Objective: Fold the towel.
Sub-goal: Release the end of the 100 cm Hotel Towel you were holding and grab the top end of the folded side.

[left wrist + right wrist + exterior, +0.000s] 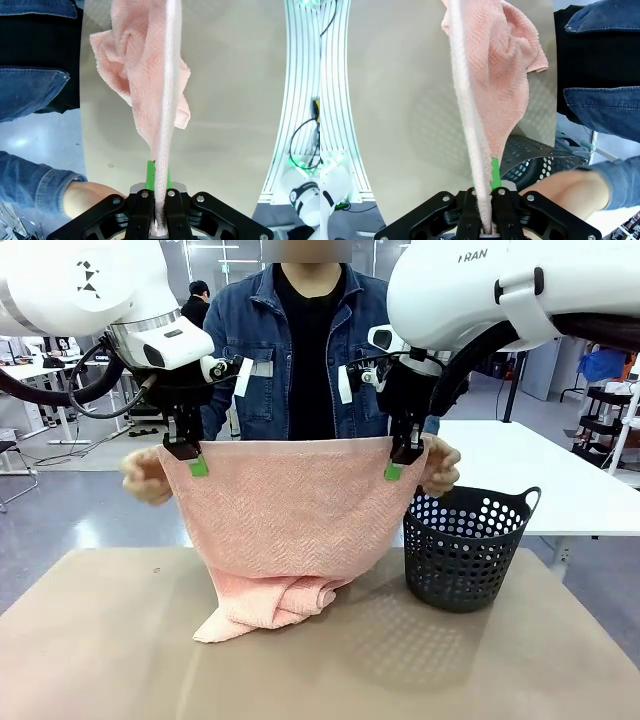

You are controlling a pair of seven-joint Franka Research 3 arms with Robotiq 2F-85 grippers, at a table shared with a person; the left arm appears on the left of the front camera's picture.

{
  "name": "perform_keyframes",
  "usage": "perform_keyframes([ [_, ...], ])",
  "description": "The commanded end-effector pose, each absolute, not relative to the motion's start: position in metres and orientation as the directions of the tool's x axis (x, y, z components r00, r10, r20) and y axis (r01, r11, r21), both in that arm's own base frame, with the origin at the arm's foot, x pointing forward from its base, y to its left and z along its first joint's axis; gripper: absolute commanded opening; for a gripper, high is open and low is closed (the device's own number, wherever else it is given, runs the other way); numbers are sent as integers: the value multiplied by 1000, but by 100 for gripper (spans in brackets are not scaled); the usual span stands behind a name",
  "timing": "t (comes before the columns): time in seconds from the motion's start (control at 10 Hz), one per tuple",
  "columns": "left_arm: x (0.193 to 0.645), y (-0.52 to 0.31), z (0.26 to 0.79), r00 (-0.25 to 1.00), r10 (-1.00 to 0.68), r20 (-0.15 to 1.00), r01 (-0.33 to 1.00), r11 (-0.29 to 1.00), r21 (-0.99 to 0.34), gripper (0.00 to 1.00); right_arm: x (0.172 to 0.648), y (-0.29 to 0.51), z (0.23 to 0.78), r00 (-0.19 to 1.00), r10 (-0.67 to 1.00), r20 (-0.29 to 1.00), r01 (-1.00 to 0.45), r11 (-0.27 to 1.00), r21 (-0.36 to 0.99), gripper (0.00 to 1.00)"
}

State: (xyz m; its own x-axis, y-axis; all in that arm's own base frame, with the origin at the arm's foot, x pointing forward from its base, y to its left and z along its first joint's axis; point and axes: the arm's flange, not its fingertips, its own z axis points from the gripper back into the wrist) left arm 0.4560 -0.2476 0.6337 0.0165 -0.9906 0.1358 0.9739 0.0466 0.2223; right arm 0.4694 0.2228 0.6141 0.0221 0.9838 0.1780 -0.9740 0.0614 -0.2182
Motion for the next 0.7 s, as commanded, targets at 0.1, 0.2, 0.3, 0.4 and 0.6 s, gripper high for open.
perform_keyframes([
  [0.1, 457, -246, 634, 14, -991, 131, 973, 43, 225, 0, 469, 223, 616, 19, 984, 175, -972, 59, -228, 0],
  [0.2, 457, -246, 634, 14, -991, 131, 973, 43, 225, 0, 469, 223, 616, 19, 984, 175, -972, 59, -228, 0],
  [0.3, 457, -246, 634, 14, -991, 131, 973, 43, 225, 0, 469, 223, 616, 19, 984, 175, -972, 59, -228, 0],
  [0.4, 457, -246, 634, 14, -991, 131, 973, 43, 225, 0, 469, 223, 616, 19, 984, 175, -972, 59, -228, 0],
  [0.6, 457, -246, 634, 14, -991, 131, 973, 43, 225, 0, 469, 223, 616, 19, 984, 175, -972, 59, -228, 0],
])
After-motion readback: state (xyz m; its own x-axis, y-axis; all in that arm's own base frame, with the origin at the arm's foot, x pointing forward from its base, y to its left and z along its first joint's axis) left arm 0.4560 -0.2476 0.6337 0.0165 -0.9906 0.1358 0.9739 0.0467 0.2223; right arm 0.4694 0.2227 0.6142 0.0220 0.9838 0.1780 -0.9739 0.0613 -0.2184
